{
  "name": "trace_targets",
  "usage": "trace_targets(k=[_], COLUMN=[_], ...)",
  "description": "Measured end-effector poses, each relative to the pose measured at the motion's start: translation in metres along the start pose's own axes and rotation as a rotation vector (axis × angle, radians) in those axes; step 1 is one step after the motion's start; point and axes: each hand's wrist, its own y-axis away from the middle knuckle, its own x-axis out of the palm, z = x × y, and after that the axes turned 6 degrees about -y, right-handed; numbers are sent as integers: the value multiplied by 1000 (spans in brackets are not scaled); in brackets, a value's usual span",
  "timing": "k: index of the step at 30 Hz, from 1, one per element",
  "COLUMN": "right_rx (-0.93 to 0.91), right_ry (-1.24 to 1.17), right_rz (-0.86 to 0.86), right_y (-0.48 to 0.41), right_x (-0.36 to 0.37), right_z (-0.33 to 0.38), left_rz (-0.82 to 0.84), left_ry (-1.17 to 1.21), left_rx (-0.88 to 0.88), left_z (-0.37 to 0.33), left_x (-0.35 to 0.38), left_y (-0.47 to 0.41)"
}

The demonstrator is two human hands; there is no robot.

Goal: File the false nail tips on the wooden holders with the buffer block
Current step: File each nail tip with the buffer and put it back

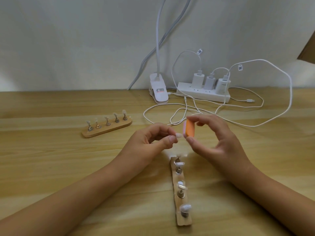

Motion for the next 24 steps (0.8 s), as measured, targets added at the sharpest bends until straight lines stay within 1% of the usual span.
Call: trace_targets(k=[1, 2, 5, 6, 8, 10, 11, 14, 15, 17, 19, 21, 23, 24], right_rx=[40, 35, -122, -130, -31, 78, 75, -106, -124, -33, 41, -25, -130, -138], right_ry=[-35, -57, -18, 5, 24, -32, -53, -4, 24, 54, 15, -15, 8, 27], right_rz=[-13, -20, 28, 54, 43, -1, -14, 30, 53, 31, -5, -11, 38, 62], right_y=[-1, -1, 4, 4, 1, -2, -2, 4, 4, 1, -2, 1, 5, 5], right_x=[-3, -4, 2, 4, 4, -2, -4, 1, 3, 3, -3, -5, 0, 2], right_z=[-1, 0, 8, 8, 3, 0, 2, 9, 9, 5, 2, 6, 9, 9], left_rz=[-3, -2, 10, 14, 13, 19, 26, 24, 25, 27, 34, 38, 37, 42], left_ry=[9, 7, -17, -21, -15, -22, -33, -45, -49, -58, -71, -89, -92, -98], left_rx=[-4, -2, 11, 15, 12, 12, 12, 8, 6, -3, -1, 5, 12, 16], left_z=[0, 0, 0, 0, 0, 0, 1, 2, 2, 2, 2, 1, 0, 0], left_x=[0, 1, 1, 1, 1, 1, 2, 1, 1, 1, 1, 2, 3, 3], left_y=[0, 0, 0, 0, -1, 0, 0, -1, -1, -1, 0, 0, 0, 0])
